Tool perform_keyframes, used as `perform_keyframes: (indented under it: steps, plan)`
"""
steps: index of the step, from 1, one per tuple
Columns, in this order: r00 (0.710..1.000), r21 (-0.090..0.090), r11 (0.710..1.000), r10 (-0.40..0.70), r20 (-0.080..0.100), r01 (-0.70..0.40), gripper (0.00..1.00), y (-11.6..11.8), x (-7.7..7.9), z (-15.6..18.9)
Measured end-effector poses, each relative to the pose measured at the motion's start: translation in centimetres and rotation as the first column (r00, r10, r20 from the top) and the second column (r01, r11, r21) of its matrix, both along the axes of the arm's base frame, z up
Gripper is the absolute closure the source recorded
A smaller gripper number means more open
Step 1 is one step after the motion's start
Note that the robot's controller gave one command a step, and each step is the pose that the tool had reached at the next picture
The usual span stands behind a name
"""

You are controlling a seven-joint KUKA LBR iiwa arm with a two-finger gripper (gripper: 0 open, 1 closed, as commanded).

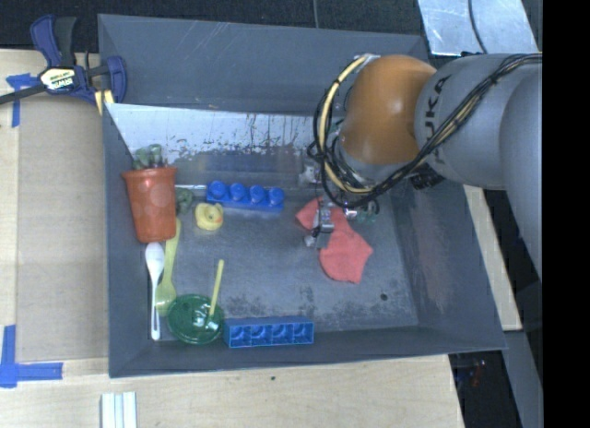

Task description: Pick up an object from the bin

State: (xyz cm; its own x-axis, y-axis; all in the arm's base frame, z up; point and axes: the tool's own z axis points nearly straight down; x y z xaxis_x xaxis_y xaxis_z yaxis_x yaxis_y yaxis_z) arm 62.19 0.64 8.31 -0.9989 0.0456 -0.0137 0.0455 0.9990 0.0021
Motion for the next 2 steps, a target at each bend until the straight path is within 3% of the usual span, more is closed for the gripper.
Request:
perform_keyframes:
  steps: [1, 2]
  plan:
    - [1.000, 0.001, 1.000, 0.009, 0.003, -0.009, 0.00, -3.8, -2.9, 0.7]
    - [0.991, 0.008, 0.991, -0.135, 0.006, 0.135, 1.00, -5.1, -1.8, -0.3]
